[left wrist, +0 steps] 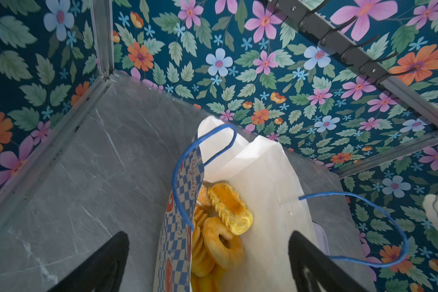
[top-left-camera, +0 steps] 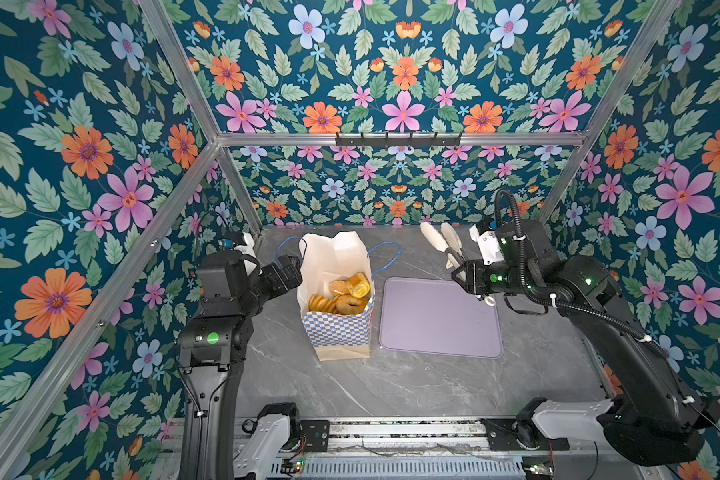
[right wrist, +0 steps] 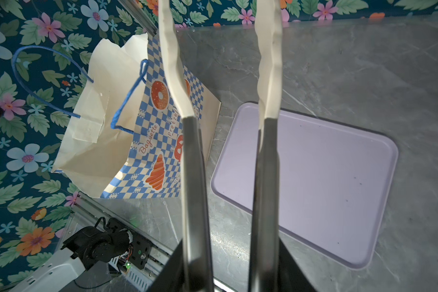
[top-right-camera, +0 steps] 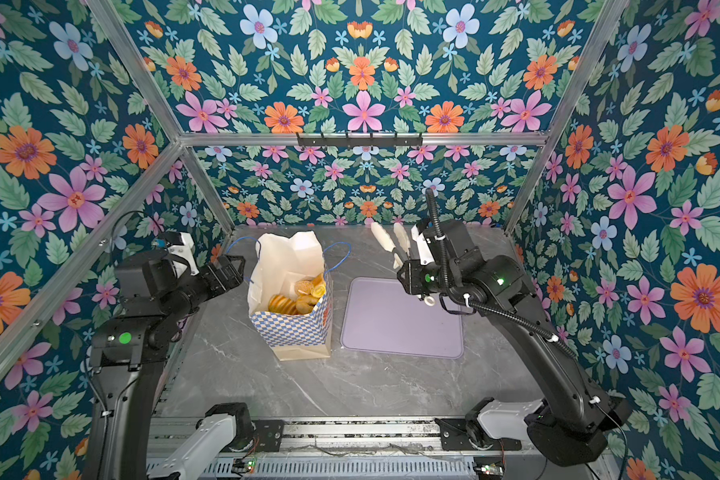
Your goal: Place the fake bread into the paper bag
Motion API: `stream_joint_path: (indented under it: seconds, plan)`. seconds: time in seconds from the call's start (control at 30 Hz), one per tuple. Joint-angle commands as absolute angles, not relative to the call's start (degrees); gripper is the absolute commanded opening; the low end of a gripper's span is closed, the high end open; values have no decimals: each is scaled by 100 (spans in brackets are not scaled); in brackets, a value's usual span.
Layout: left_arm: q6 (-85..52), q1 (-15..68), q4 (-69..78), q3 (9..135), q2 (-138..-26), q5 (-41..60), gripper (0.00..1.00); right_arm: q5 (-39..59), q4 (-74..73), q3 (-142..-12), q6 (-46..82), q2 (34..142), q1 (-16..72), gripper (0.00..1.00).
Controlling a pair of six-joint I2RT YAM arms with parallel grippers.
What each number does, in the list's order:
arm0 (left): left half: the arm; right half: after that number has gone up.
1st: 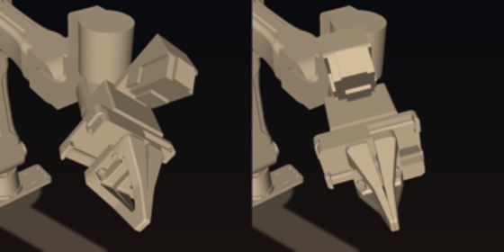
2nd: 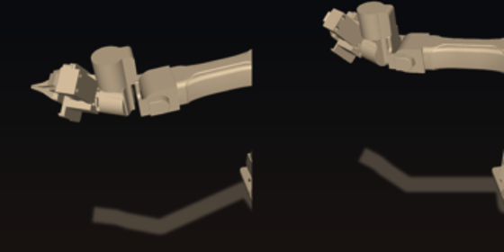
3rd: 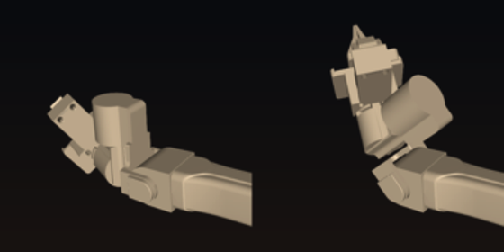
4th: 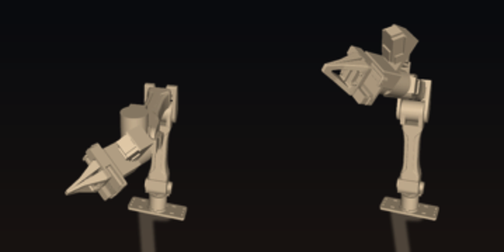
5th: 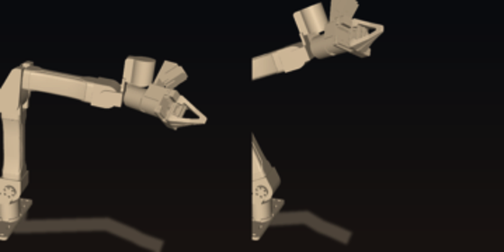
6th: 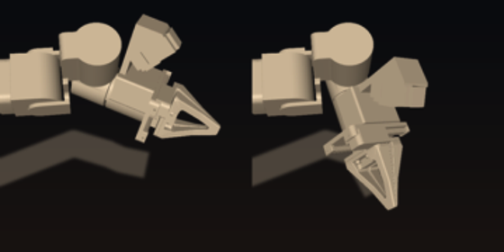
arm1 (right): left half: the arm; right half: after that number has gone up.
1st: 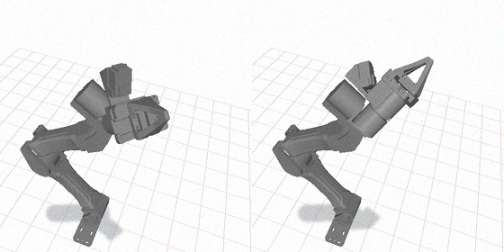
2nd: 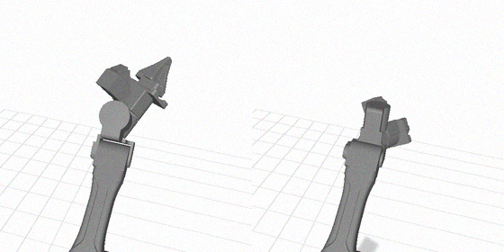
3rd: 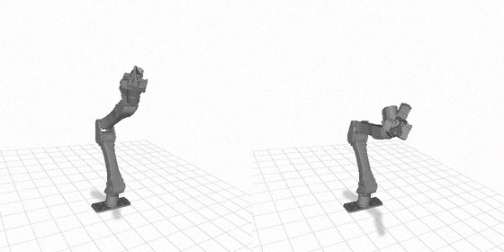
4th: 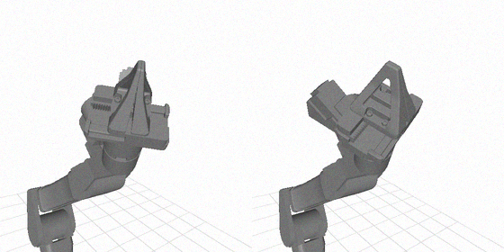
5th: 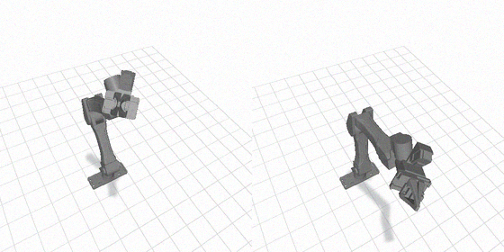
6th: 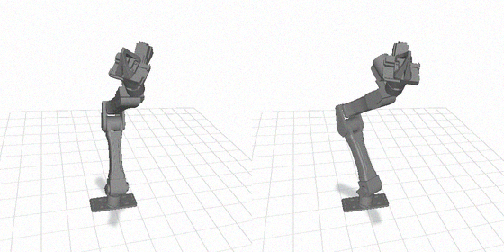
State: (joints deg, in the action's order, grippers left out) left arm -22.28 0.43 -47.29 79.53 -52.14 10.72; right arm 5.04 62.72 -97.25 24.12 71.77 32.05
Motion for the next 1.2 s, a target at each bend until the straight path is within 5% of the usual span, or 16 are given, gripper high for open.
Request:
stream_joint_path:
  seconds: [0.0, 0.33, 0.5, 0.67, 0.9, 1.17]
  plan:
    - [-1986, 44, -4970, 8261, -5299, 418, 100, 962, 5810, -9220, 2581, 6879, 2672, 42]
    - [-2049, -138, -4178, 8470, -5970, -250, 100, 1799, 4889, -8265, 2895, 6781, 840, 42]
    - [-2401, -1222, -3507, 7970, -6158, 556, 100, 1883, 4415, -8066, 3203, 7066, 305, 43]
    - [-2963, -2342, -2544, 6841, -6362, 1538, 100, 1203, 3982, -7740, 3297, 7181, 49, 43]
    - [-3153, -2367, -1198, 5681, -6484, 1224, 100, -151, 3950, -7469, 2881, 7467, -137, 44]
    - [-2948, -2348, -164, 5197, -6772, 1270, 100, -479, 4203, -7385, 1888, 8523, -626, 41]
